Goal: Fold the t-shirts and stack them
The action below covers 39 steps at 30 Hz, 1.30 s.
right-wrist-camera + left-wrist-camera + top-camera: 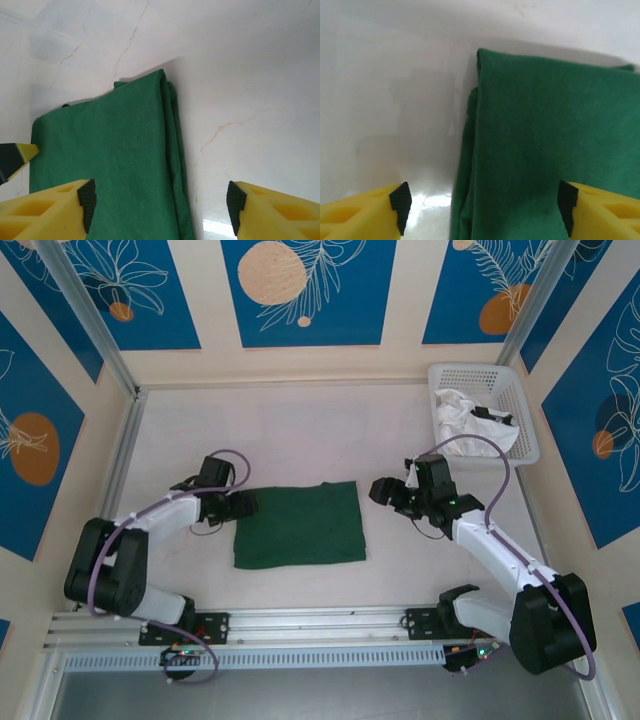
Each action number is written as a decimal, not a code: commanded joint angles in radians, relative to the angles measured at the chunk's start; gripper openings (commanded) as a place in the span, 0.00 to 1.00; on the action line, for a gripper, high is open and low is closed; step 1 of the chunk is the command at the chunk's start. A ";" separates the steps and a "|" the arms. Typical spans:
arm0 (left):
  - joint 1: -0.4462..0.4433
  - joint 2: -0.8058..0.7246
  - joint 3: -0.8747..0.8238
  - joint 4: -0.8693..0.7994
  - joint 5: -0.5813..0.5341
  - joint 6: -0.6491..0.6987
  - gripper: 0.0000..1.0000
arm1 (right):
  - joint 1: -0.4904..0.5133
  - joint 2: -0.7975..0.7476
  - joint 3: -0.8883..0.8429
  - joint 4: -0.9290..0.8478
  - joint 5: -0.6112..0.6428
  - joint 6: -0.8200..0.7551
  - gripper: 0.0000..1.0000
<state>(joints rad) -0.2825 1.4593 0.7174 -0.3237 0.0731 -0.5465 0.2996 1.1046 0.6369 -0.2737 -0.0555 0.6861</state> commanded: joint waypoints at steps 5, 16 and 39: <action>0.010 0.104 0.078 0.064 0.041 0.040 0.54 | -0.001 0.013 -0.043 0.145 -0.083 0.011 0.71; 0.012 0.341 0.379 -0.042 -0.093 0.094 0.09 | -0.016 -0.029 -0.127 0.216 -0.029 0.087 0.71; 0.398 0.958 1.450 -0.435 -0.200 0.411 0.00 | -0.059 -0.116 -0.195 0.224 0.017 0.150 0.70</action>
<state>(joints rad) 0.0677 2.3714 2.0521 -0.6785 -0.0685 -0.2028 0.2443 1.0031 0.4595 -0.0628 -0.0616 0.8238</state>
